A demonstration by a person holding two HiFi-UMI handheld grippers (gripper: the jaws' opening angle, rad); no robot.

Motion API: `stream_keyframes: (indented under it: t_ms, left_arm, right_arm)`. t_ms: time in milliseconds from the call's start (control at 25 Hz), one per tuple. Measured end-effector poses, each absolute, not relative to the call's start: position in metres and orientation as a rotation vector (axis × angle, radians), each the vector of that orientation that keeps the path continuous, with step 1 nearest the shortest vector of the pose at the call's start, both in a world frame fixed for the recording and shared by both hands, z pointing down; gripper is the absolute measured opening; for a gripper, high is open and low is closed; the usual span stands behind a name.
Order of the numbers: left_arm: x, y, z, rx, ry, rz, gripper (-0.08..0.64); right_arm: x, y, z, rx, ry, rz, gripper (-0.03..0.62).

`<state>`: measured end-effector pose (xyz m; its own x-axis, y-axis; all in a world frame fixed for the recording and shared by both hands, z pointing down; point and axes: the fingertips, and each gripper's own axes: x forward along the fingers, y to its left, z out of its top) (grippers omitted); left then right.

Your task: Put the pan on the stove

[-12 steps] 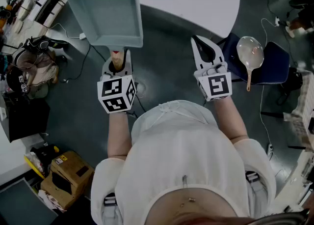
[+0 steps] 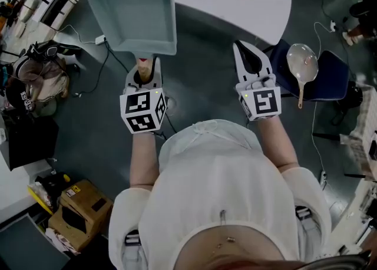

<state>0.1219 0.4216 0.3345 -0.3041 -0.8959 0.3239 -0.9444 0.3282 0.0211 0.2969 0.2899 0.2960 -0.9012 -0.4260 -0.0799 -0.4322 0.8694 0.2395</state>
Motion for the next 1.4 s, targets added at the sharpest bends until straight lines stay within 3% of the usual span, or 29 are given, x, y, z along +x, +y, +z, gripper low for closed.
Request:
stream_keyframes:
  t_ms: [600, 1400]
  left_arm:
    - [0.065, 0.388, 0.351, 1.602, -2.335, 0.260, 0.057]
    - [-0.038, 0.134, 0.347, 1.577, -2.362, 0.281, 0.057]
  right_arm:
    - [0.241, 0.244, 0.313, -0.674, 3.025, 0.416, 0.006]
    - [0.136, -0.026, 0.313, -0.697, 3.009, 0.324, 0.006]
